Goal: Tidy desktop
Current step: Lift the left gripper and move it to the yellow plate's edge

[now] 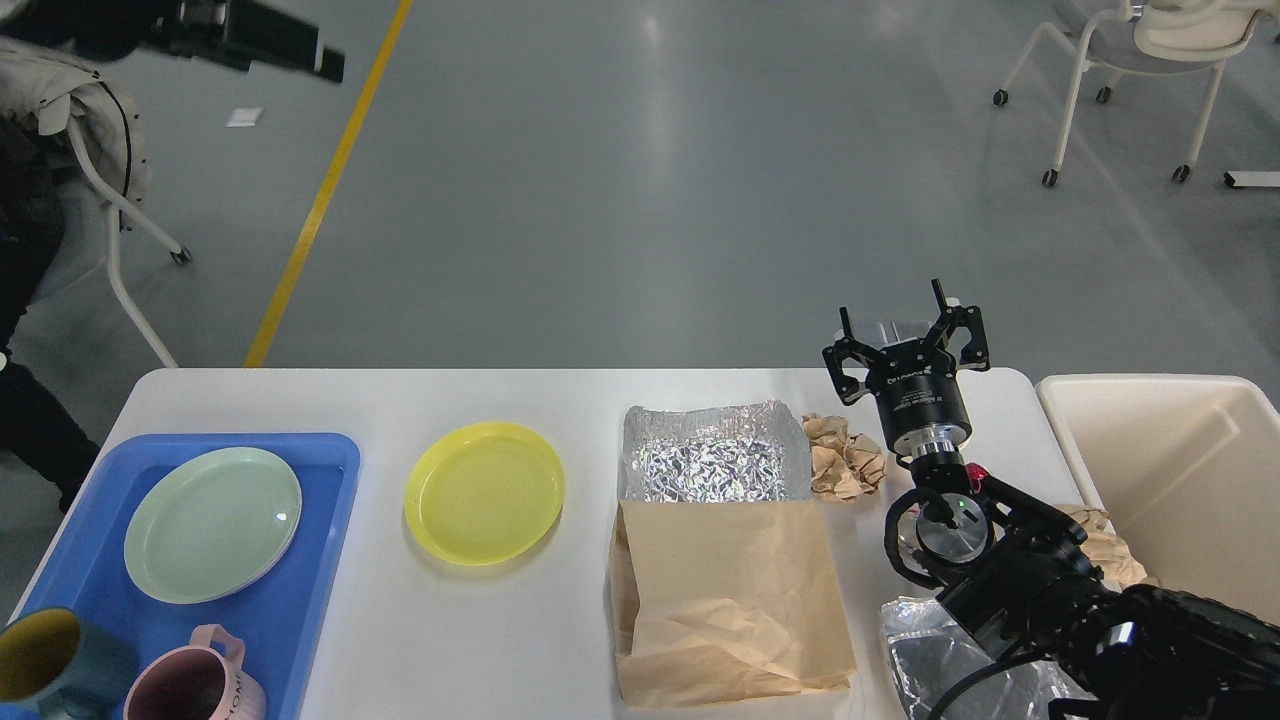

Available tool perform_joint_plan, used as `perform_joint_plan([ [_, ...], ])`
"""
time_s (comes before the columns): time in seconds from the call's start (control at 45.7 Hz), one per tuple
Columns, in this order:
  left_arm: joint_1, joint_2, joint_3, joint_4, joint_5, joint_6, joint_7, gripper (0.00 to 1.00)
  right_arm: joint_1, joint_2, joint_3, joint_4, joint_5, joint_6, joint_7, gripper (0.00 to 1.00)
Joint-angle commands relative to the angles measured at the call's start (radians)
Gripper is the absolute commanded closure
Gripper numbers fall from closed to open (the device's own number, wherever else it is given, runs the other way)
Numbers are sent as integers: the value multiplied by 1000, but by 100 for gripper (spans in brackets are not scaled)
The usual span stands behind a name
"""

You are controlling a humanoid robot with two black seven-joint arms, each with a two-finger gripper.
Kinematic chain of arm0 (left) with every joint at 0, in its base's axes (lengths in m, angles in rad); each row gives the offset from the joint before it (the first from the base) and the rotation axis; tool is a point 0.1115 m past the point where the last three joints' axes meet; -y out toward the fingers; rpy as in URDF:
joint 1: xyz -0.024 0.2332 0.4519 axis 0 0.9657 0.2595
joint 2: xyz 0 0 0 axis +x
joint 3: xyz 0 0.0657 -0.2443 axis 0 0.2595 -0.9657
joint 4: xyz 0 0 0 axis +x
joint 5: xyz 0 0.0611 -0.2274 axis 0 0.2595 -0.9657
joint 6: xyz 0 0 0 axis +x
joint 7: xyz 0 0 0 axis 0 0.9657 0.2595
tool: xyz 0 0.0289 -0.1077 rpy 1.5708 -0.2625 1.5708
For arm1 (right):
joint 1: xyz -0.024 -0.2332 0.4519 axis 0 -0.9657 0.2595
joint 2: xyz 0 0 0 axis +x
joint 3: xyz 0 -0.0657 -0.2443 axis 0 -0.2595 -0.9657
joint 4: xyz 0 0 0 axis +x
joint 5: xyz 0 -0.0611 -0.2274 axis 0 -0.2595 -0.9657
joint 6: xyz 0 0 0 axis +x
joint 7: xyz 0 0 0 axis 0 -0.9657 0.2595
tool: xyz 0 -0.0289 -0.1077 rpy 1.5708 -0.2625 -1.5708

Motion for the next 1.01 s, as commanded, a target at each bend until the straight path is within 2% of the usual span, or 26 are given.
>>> perform_joint_plan([
  [0.0, -47, -84, 19, 54, -54, 0, 9, 9, 0, 0, 0, 0, 0, 0, 0, 0],
  [0.088, -41, -111, 80, 52, -66, 0, 25, 9, 0, 0, 0, 0, 0, 0, 0, 0],
  [0.153, -23, -147, 168, 51, -77, 0, 15, 9, 0, 0, 0, 0, 0, 0, 0, 0],
  [0.241, 4, -176, 410, 49, -199, 4, -2, 9, 0, 0, 0, 0, 0, 0, 0, 0],
  [0.372, -13, -271, 804, -4, -486, 291, -20, 9, 0, 0, 0, 0, 0, 0, 0, 0],
  [0.46, -15, -317, 948, -84, -568, 417, -32, 9, 0, 0, 0, 0, 0, 0, 0, 0],
  [0.635, 40, -344, 1055, -228, -577, 582, -17, 9, 0, 0, 0, 0, 0, 0, 0, 0],
  [0.723, 102, -348, 1062, -227, -577, 645, -2, 10, 0, 0, 0, 0, 0, 0, 0, 0],
  [0.854, 201, -346, 1062, -221, -565, 708, 51, 12, 0, 0, 0, 0, 0, 0, 0, 0],
  [0.986, 281, -348, 1064, -216, -549, 785, 67, 16, 0, 0, 0, 0, 0, 0, 0, 0],
])
